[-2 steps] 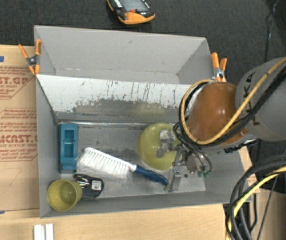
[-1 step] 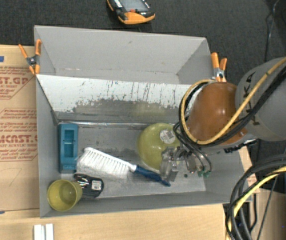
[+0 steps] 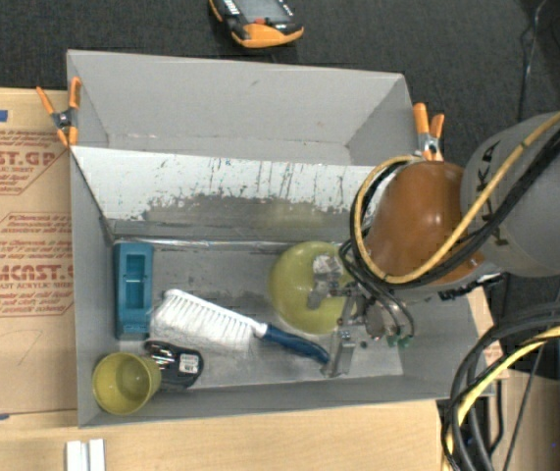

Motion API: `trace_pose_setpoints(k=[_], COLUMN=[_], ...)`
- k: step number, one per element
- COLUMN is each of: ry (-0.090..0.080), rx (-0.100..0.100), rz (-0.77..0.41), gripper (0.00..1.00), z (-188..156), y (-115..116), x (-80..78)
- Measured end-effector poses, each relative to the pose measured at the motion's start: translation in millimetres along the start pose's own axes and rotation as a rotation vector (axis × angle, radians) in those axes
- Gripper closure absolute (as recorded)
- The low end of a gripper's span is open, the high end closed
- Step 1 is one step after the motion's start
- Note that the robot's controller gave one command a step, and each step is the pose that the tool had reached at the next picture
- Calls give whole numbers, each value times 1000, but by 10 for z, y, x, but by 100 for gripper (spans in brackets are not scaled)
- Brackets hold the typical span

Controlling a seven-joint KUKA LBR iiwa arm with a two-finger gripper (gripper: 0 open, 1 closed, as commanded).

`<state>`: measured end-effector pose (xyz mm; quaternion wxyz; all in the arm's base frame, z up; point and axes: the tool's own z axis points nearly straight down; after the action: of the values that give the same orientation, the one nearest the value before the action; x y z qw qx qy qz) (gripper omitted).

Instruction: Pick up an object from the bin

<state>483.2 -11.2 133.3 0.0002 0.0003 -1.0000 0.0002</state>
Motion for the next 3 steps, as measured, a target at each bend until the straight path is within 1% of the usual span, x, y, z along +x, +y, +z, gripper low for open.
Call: trace_pose_setpoints(k=[1, 2, 3], ry=[0, 0, 0], rx=[0, 0, 0], rz=[0, 0, 0], gripper=[100, 0, 100], z=[0, 0, 0], y=[0, 0, 0], x=[0, 0, 0])
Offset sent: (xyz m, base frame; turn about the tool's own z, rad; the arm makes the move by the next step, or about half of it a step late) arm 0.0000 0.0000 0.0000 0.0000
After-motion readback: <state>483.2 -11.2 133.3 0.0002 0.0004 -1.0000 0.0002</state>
